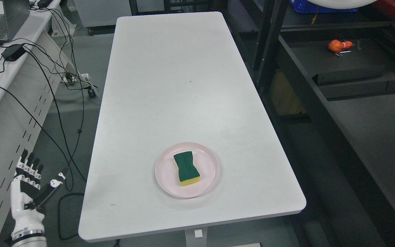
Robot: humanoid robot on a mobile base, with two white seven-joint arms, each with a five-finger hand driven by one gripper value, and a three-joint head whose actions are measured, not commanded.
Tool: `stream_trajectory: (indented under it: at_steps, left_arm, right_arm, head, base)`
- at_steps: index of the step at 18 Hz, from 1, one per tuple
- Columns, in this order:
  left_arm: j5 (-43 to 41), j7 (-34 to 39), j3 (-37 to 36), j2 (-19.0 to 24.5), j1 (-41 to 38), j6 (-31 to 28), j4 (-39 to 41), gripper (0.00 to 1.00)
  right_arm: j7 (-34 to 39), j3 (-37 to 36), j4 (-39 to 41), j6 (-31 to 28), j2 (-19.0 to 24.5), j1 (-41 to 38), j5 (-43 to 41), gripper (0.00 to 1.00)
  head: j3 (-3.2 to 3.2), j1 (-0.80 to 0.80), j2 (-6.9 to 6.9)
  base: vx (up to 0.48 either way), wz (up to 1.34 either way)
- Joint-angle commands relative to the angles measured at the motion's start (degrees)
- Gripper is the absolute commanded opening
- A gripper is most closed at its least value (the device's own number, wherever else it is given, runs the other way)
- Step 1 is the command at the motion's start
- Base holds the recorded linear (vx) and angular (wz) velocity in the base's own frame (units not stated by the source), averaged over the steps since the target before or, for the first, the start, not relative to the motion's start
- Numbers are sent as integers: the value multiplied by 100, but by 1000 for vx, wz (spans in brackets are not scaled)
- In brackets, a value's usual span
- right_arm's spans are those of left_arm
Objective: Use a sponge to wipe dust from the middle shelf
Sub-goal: 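Raise the left hand from its rest pose beside the table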
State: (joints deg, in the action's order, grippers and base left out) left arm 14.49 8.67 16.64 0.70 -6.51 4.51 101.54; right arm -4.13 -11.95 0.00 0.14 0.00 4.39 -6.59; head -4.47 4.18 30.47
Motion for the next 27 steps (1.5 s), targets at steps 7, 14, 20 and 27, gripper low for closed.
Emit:
stream_trajectory:
  at_steps: [7, 14, 20, 27]
  left_arm:
    - [2, -14, -65, 150, 19, 6, 6, 99]
    - [2, -14, -302, 255, 246, 6, -3, 99]
    - [-190, -557, -573, 1597, 896, 583, -82, 99]
    - [-2965, -2123, -1137, 2698, 1407, 2695, -591, 99]
  right_arm:
    - [0, 0, 100, -418, -100, 0, 0, 100]
    - [0, 0, 100, -418, -100, 0, 0, 100]
    - [0, 0, 100, -418, -100, 0, 0, 100]
    - [-1, 0, 100, -418, -100, 0, 0, 100]
  head:
    - [0, 0, 0]
    - [0, 0, 0]
    - [0, 0, 0]
    - [0, 0, 0]
  base:
    - [0, 0]
    - [-4, 4]
    - [0, 0]
    - [0, 0]
